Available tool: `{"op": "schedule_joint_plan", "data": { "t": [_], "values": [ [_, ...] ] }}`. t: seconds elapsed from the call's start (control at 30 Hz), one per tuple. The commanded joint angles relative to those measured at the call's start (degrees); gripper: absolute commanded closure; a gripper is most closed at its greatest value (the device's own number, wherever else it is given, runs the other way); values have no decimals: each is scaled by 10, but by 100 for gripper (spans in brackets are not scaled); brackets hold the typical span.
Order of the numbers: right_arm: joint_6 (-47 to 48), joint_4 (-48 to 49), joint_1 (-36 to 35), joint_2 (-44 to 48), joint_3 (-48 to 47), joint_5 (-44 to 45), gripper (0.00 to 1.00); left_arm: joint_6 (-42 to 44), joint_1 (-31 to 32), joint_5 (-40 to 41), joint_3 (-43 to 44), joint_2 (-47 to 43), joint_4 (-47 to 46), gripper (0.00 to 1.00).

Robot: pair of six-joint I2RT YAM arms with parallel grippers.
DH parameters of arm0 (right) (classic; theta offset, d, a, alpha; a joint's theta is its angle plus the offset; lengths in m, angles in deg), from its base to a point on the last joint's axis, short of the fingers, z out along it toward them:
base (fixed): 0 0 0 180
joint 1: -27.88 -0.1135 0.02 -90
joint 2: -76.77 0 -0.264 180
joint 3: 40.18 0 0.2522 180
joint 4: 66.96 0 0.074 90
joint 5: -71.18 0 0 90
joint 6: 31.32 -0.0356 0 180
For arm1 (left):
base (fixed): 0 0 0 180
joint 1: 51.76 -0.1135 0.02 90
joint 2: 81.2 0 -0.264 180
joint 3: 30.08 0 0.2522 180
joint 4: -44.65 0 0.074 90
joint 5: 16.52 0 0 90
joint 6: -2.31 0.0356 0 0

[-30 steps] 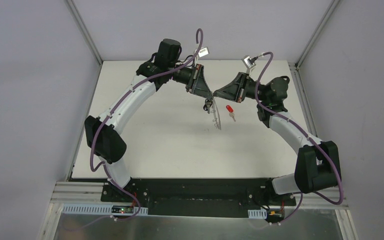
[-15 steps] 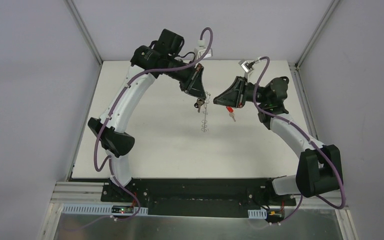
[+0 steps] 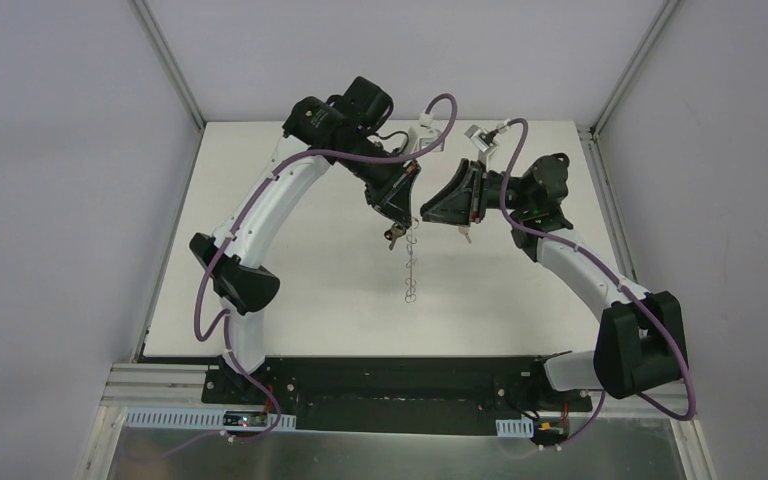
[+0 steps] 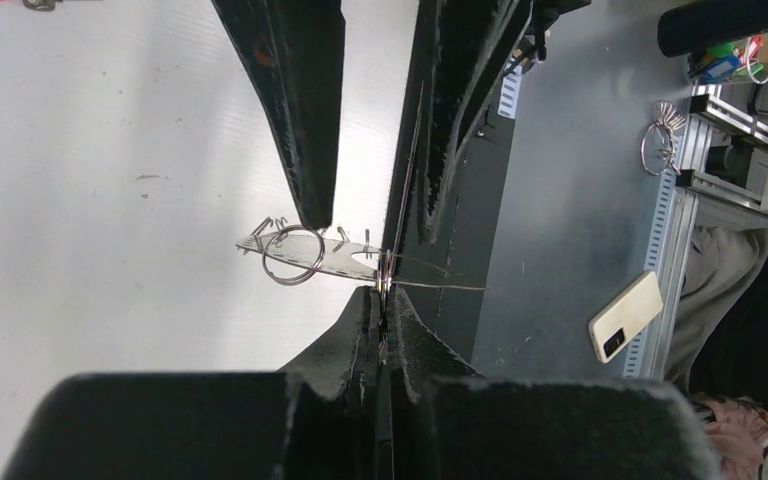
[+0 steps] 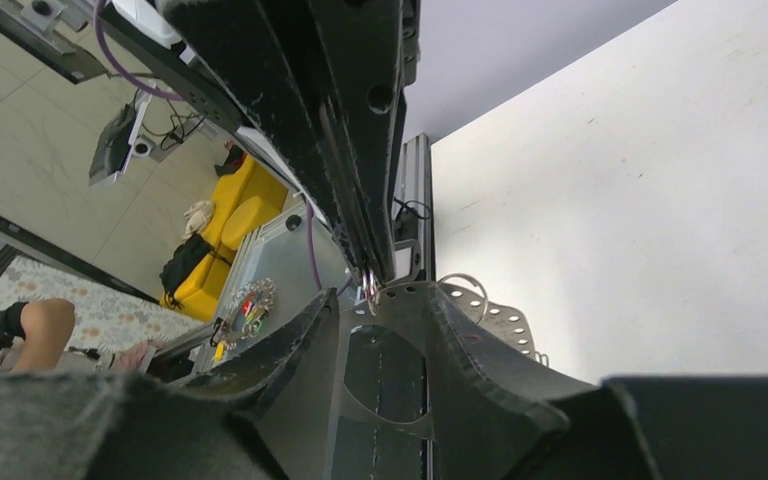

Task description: Put the keys on the keyring

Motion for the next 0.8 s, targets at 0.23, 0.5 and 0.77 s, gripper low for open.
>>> {"op": "schedule_joint_plan", "data": {
  "t": [0.23, 0.5, 0.77],
  "values": [
    [36, -13, -21, 13, -7, -22, 64, -10, -1, -38, -19, -10, -28, 100],
    [66, -52, -28, 7, -13, -19, 74, -11, -1, -41, -33, -12, -35, 100],
    [90, -87, -33, 5, -21, -19, 81, -14, -1, -40, -36, -12, -39, 100]
  ]
}}
